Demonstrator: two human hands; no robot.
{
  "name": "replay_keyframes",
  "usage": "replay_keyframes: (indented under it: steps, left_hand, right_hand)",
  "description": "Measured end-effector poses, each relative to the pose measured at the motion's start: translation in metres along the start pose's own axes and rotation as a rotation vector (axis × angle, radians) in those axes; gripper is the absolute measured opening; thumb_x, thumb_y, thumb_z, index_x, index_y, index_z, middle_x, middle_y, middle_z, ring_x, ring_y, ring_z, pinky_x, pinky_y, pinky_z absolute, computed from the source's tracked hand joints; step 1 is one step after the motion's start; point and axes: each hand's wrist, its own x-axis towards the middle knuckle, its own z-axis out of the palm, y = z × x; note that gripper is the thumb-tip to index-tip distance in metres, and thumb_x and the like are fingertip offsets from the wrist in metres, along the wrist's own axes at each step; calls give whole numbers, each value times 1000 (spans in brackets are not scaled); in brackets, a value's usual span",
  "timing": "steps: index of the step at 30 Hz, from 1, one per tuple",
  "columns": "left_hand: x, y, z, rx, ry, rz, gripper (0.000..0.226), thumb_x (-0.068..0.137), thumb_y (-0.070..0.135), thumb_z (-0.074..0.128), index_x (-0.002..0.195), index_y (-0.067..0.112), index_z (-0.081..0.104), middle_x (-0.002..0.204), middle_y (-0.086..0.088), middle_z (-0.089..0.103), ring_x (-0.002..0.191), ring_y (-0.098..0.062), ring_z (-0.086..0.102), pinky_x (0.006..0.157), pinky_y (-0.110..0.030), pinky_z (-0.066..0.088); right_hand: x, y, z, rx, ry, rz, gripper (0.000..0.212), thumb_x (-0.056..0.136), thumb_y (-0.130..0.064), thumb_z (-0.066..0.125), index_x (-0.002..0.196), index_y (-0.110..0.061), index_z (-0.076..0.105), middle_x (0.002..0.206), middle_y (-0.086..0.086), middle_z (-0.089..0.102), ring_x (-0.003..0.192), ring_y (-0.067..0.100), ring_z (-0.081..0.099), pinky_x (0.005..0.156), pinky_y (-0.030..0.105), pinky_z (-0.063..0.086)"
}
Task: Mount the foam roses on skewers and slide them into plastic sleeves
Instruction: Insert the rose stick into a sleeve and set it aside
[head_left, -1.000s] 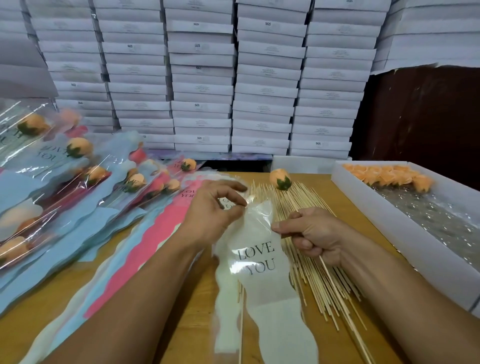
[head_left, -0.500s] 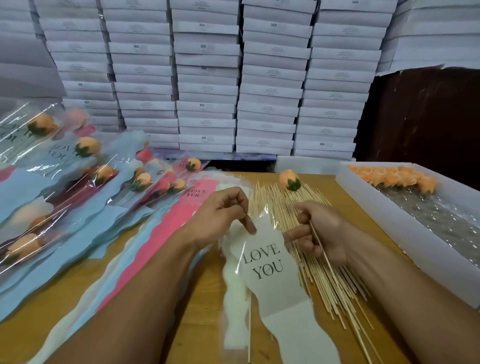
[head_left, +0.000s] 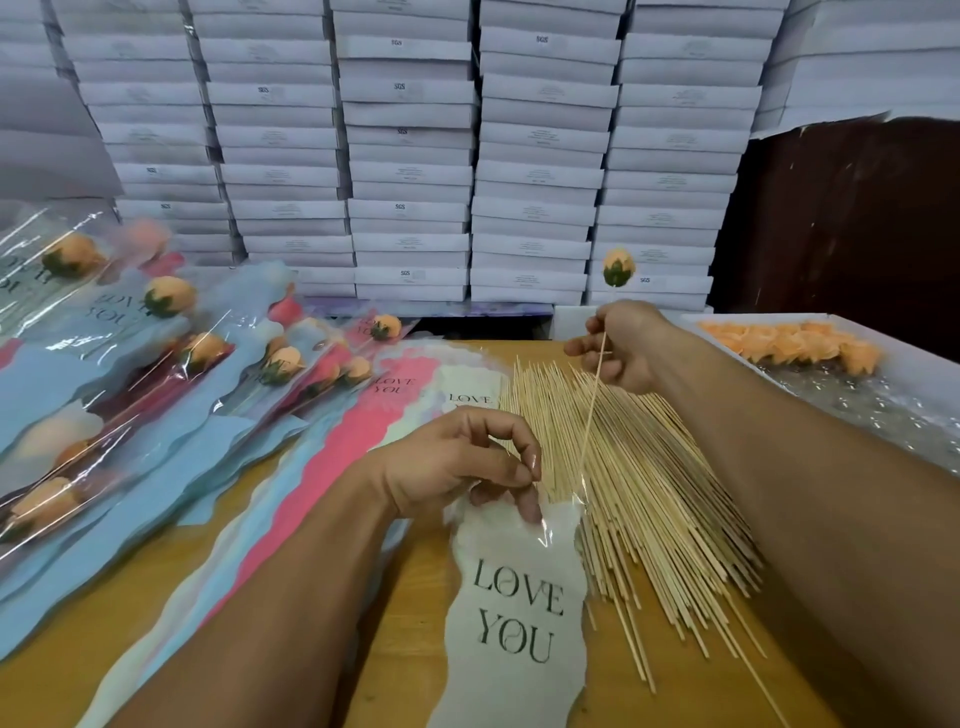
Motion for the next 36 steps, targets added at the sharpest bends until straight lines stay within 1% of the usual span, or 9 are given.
replay_keyframes:
  steps: [6,11,14,18,24,26,30,33,36]
  left_hand:
    - [-1,1,1,-8,-57,-61,6,83,-2,56,84,2,60,75,-18,72,47,-10,48,48,-24,25]
    - [-2,3,3,49,-93,-91,3,85,0,55,87,2,56,74,-10,72,60,-20,52,56,-30,24]
    - [-1,3,4,71,-48,-74,3,84,-1,56,85,2,57,76,-9,67,63,-21,52,57,-28,28]
    - [2,2,3,91,38,-33,6,81,2,59,87,0,58,95,-29,59,55,-8,46,54,-20,34]
    - [5,-6,-2,38,144,40,4,82,3,59,86,4,59,84,-8,71,65,-12,55,61,-25,40]
    - [6,-7,-4,11,200,74,4,82,3,60,85,5,61,87,-11,72,66,-10,58,61,-23,42]
    - [7,-7,-7,-29,295,116,5,80,3,62,85,3,62,96,-22,67,62,-11,54,59,-23,44]
    - [8,-7,-7,-54,321,114,5,78,3,63,83,2,63,84,-10,70,61,-11,53,60,-25,42]
    - [8,-6,-5,-64,360,121,6,78,2,64,83,1,61,78,1,69,60,-9,54,61,-27,39]
  right_hand:
    - [3,-13,7,15,111,-43,23,94,-6,24,86,-14,44,75,17,66,37,15,39,33,16,21]
    - [2,-18,10,96,133,-66,24,92,-4,23,87,-13,45,60,14,64,36,15,39,35,17,21]
    - [-5,-12,14,65,89,-64,22,93,-5,25,89,-13,44,64,15,64,36,15,41,34,18,23]
    - [-14,1,17,51,-13,-31,19,99,-9,29,92,-12,46,74,18,64,37,16,45,33,19,26]
    - [-39,23,20,11,-203,5,26,105,-28,38,100,-13,58,66,9,69,49,17,54,38,21,32]
    - [-49,31,20,-63,-277,-12,30,104,-33,41,105,-16,65,76,7,73,62,18,55,47,25,36]
    - [-63,45,19,-117,-411,-76,32,102,-40,48,118,-24,71,97,7,74,83,21,60,85,38,49]
    - [-70,51,22,-181,-462,-129,32,103,-41,46,124,-30,68,82,-2,74,84,15,62,86,35,43]
    - [-76,55,23,-228,-477,-175,33,103,-40,43,119,-34,72,88,-5,75,101,19,60,103,45,40]
